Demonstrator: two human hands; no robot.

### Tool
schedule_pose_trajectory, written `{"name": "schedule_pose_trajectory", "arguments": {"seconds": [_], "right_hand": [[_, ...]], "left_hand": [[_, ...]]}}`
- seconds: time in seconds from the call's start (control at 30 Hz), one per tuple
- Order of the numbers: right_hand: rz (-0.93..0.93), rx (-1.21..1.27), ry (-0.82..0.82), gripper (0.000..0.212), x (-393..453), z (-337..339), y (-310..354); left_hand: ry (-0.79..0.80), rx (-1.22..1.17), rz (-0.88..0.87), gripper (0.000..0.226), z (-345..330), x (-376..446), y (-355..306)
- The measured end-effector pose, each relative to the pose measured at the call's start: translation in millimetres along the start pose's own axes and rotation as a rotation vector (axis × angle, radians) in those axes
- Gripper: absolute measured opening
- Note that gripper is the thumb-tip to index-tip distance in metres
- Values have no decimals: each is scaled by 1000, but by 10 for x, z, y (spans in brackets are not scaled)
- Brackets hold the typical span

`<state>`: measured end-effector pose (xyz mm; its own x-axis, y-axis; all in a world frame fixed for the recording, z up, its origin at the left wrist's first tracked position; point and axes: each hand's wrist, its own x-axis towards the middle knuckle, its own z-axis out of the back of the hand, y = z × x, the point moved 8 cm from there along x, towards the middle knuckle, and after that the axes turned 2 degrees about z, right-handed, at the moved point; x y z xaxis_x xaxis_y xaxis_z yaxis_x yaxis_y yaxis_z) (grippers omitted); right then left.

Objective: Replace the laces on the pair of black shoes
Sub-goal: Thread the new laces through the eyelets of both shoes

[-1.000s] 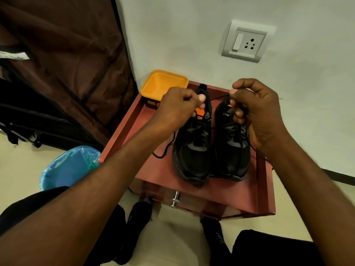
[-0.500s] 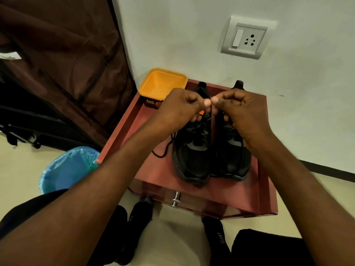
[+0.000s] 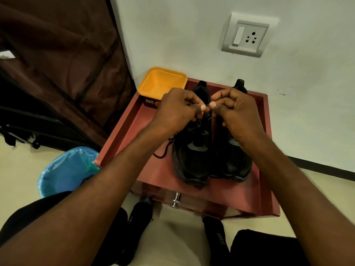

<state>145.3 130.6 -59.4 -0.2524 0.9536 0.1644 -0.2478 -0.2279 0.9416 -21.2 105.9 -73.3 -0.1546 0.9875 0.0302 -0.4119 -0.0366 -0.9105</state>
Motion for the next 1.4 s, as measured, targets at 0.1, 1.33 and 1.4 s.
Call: {"name": "schedule_pose_trajectory", "arguments": {"seconds": [0.1, 1.33, 1.4], "right_hand": [[31, -123, -27, 13, 9, -6, -37], [18, -500, 101, 30, 77, -190, -333], [17, -496, 103, 32, 70, -199, -335]], "left_hand": [[-70, -13, 21, 6, 14, -4, 42], [-3, 509, -218, 19, -193, 101, 126], [-47, 451, -184, 16, -170, 99, 163]]}}
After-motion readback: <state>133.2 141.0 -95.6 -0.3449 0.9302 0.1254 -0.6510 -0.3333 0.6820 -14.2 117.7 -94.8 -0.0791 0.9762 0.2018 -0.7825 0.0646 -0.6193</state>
